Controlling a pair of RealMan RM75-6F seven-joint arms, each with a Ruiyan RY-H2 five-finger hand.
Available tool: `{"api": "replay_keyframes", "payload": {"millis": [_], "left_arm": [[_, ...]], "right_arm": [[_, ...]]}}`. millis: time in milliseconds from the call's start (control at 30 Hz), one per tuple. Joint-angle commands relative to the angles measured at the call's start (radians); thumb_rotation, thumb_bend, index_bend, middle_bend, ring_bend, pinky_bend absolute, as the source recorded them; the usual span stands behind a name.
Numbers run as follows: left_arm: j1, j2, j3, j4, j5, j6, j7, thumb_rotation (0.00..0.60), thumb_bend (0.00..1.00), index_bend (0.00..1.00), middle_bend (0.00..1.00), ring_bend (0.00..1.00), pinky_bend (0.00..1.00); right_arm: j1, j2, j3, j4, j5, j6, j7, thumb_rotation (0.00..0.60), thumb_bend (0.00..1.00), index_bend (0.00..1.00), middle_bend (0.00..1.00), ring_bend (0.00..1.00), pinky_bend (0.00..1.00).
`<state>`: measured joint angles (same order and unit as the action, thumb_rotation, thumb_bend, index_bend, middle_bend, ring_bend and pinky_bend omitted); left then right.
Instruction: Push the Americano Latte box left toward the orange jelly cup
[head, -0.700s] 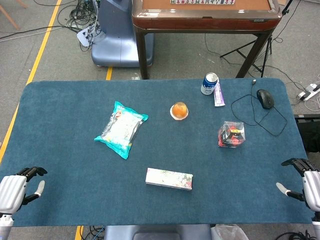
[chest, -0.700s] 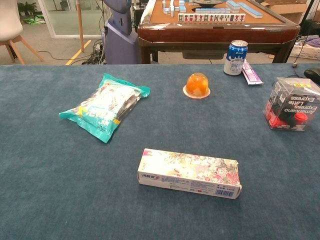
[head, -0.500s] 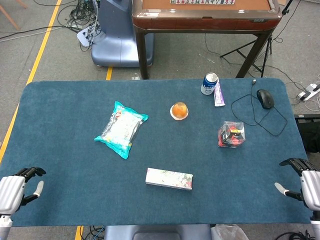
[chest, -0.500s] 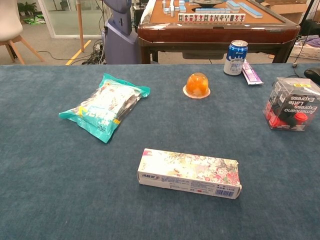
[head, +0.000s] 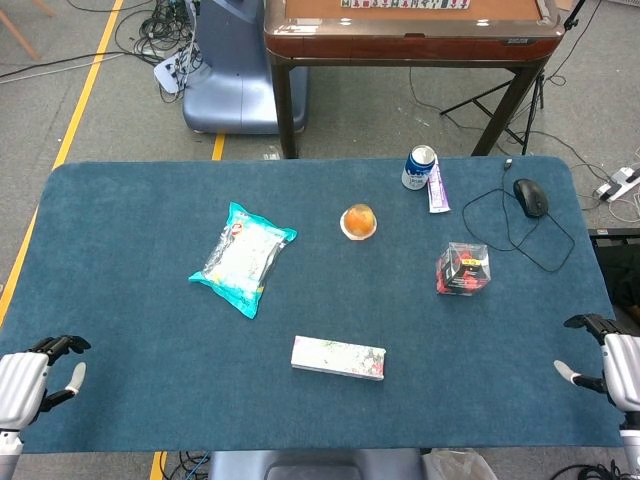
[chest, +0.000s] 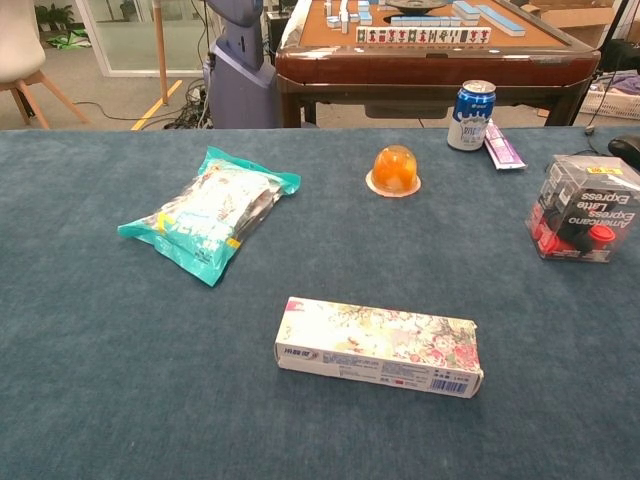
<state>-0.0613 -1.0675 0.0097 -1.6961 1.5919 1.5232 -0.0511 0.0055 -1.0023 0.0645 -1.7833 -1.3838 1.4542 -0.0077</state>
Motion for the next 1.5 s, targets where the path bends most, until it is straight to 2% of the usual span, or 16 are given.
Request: {"api": "replay_keyframes", "payload": {"millis": [33, 167, 333, 433, 467, 633, 700, 967, 1100, 1500], "left_arm": [[0.000, 0.000, 0.000, 0.001, 0.000, 0.000, -0.004, 0.600, 0.41, 0.41, 0.45, 0.42, 0.64], [0.001, 0.000, -0.003, 0.002, -0.001, 0.005, -0.012, 0.600, 0.41, 0.41, 0.45, 0.42, 0.64], [0.002, -0.006, -0.006, 0.008, -0.002, 0.010, -0.016, 0.600, 0.41, 0.41, 0.45, 0.42, 0.64], [0.002, -0.008, -0.008, 0.011, -0.005, 0.010, -0.018, 0.600, 0.41, 0.41, 0.45, 0.42, 0.64], [0.003, -0.008, -0.009, 0.010, -0.005, 0.012, -0.019, 0.600, 0.41, 0.41, 0.45, 0.42, 0.64], [0.004, -0.009, -0.009, 0.011, -0.001, 0.018, -0.020, 0.600, 0.41, 0.41, 0.45, 0.42, 0.64], [0.004, -0.009, -0.010, 0.012, -0.002, 0.017, -0.020, 0.600, 0.41, 0.41, 0.45, 0.42, 0.64], [0.005, -0.007, -0.011, 0.012, -0.002, 0.019, -0.026, 0.600, 0.41, 0.41, 0.45, 0.42, 0.64], [0.006, -0.006, -0.013, 0.011, -0.004, 0.022, -0.028, 0.600, 0.41, 0.41, 0.45, 0.42, 0.64], [0.006, -0.004, -0.015, 0.011, -0.008, 0.022, -0.035, 0.600, 0.41, 0.41, 0.45, 0.42, 0.64]], "right_arm": [[0.014, -0.014, 0.014, 0.009, 0.043, -0.027, -0.028, 0.600, 0.00, 0.39, 0.61, 0.65, 0.71], [0.036, -0.027, 0.030, 0.026, 0.117, -0.078, -0.063, 0.600, 0.00, 0.33, 0.79, 0.82, 0.84], [0.071, -0.048, 0.056, 0.057, 0.209, -0.143, -0.093, 0.600, 0.00, 0.24, 0.91, 0.93, 0.94], [0.096, -0.065, 0.070, 0.080, 0.260, -0.181, -0.116, 0.600, 0.02, 0.21, 0.95, 0.98, 0.97], [0.104, -0.071, 0.075, 0.087, 0.276, -0.194, -0.123, 0.600, 0.04, 0.21, 0.96, 0.98, 0.98], [0.159, -0.094, 0.096, 0.116, 0.376, -0.280, -0.178, 0.600, 0.34, 0.19, 0.99, 1.00, 1.00], [0.180, -0.100, 0.108, 0.123, 0.415, -0.309, -0.192, 0.600, 0.42, 0.19, 1.00, 1.00, 1.00], [0.266, -0.151, 0.144, 0.174, 0.547, -0.390, -0.250, 0.600, 0.65, 0.19, 1.00, 1.00, 1.00], [0.305, -0.177, 0.152, 0.204, 0.600, -0.419, -0.284, 0.600, 0.70, 0.19, 1.00, 1.00, 1.00], [0.406, -0.275, 0.141, 0.294, 0.703, -0.479, -0.373, 0.600, 0.72, 0.19, 1.00, 1.00, 1.00]]}}
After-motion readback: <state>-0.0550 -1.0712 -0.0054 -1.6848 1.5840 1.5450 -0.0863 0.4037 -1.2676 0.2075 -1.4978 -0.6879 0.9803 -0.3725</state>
